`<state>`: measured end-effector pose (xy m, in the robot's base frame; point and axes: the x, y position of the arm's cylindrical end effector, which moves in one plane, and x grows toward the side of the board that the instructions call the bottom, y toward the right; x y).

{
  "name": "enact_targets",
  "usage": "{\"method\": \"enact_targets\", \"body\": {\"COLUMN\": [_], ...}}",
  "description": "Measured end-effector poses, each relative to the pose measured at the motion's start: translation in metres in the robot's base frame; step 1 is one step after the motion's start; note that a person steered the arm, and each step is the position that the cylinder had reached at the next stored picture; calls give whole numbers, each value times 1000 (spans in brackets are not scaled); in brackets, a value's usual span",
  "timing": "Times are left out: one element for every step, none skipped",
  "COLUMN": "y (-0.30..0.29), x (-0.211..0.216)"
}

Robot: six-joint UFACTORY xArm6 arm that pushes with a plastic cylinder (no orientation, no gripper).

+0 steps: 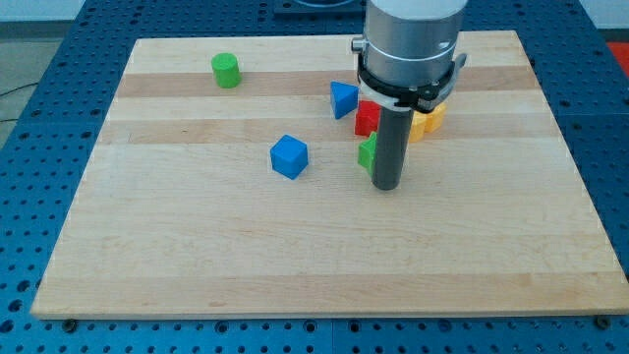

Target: Move the green circle downwards

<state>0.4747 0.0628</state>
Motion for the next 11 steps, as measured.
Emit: {"method": "enact_targets", "body": {"y": [-47,-170,-218,-218,-221,-224,-236,-238,-201,-200,-147], "x": [10,22,-46,-130,-168,-195,-214,-226,-245,-277,-262]}}
